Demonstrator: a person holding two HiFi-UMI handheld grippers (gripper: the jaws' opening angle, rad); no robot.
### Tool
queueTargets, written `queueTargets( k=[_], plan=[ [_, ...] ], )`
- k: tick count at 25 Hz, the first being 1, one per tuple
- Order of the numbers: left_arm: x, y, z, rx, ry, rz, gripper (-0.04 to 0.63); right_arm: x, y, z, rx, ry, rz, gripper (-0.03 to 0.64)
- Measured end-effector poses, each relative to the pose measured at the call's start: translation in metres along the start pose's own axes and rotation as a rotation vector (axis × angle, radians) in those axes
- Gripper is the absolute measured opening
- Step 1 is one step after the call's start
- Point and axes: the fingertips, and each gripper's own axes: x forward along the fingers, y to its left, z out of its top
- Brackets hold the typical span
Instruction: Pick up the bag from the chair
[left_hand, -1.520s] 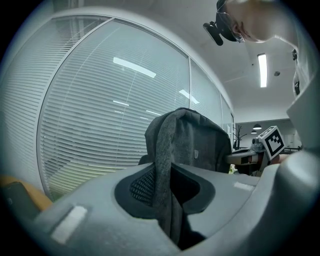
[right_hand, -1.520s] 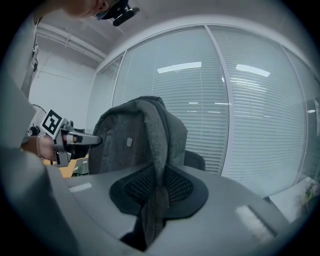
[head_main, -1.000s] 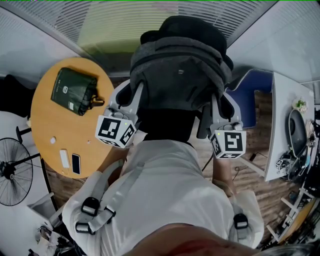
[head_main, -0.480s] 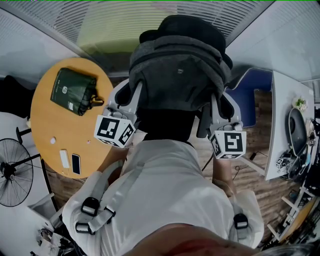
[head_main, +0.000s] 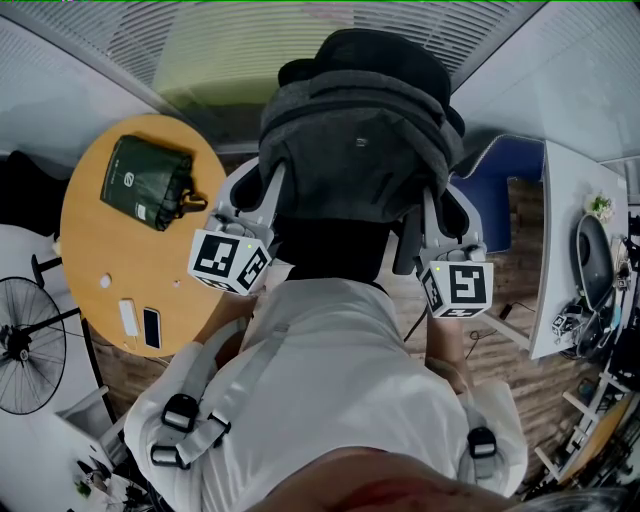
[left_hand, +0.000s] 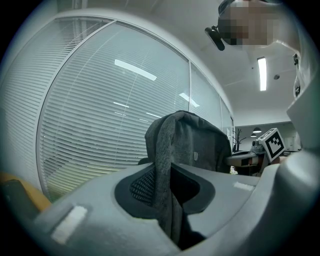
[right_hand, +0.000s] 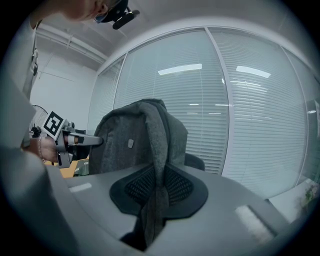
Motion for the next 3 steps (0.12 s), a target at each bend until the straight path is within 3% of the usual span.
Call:
queueTargets(
  k=[3],
  plan=[
    [-0.0014,0.0010,-0.0001,-0.002,-0.001,0.001,0.062,-0.0003,0.0014,-0.0003,0.001,0.000,-0.001,0.049]
  ],
)
